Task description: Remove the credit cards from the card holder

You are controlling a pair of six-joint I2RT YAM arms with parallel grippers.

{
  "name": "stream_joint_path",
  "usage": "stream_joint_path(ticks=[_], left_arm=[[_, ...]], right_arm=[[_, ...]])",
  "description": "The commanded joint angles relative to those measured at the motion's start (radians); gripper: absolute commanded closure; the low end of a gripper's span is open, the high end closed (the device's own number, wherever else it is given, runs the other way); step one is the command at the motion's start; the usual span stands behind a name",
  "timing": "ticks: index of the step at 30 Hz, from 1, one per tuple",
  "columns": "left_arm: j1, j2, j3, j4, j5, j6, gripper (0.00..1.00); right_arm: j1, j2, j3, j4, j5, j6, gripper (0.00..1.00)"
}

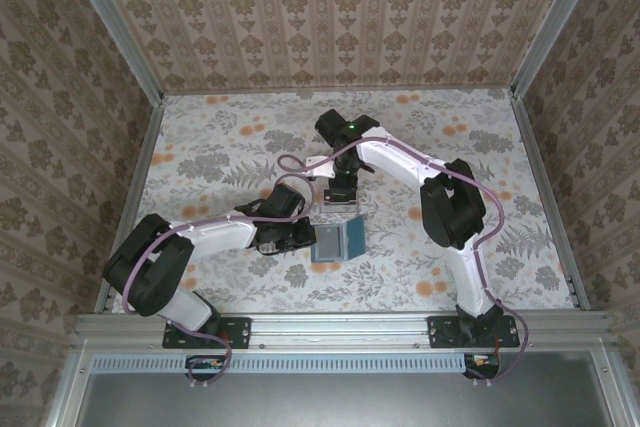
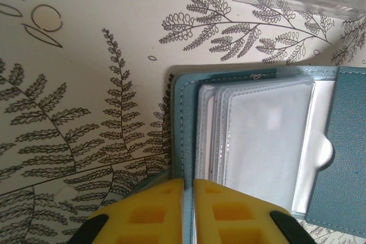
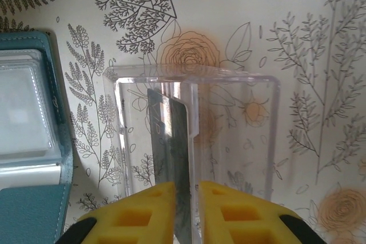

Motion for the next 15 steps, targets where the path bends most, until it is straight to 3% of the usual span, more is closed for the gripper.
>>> stream_joint_path(ticks=[1,15], left_arm=[[0.005,0.003,0.001,-0.012,0.008,-0.006,0.86],[-0.001,0.018,0.005,-0.011,0.010,-0.008,0.86]], right_arm=[[0.004,-0.061,-0.029,0.024,0.028,0.003,0.79],[0.005,-0.044,-0.103,0.091,0.012,0.027,0.78]])
